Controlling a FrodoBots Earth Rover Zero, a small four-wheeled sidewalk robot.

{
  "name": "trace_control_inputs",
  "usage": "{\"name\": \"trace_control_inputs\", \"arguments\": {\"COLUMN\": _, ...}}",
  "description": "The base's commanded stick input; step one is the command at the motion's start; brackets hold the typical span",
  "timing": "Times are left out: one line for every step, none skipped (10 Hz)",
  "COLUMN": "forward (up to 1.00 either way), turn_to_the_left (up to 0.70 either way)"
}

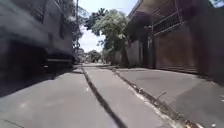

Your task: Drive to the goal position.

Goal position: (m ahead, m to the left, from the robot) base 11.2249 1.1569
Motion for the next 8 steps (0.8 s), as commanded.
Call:
{"name": "trace_control_inputs", "arguments": {"forward": 1.0, "turn_to_the_left": 0.0}}
{"name": "trace_control_inputs", "arguments": {"forward": 1.0, "turn_to_the_left": 0.0}}
{"name": "trace_control_inputs", "arguments": {"forward": 1.0, "turn_to_the_left": 0.0}}
{"name": "trace_control_inputs", "arguments": {"forward": 1.0, "turn_to_the_left": 0.0}}
{"name": "trace_control_inputs", "arguments": {"forward": 1.0, "turn_to_the_left": 0.0}}
{"name": "trace_control_inputs", "arguments": {"forward": 1.0, "turn_to_the_left": 0.0}}
{"name": "trace_control_inputs", "arguments": {"forward": 1.0, "turn_to_the_left": 0.0}}
{"name": "trace_control_inputs", "arguments": {"forward": 1.0, "turn_to_the_left": 0.0}}
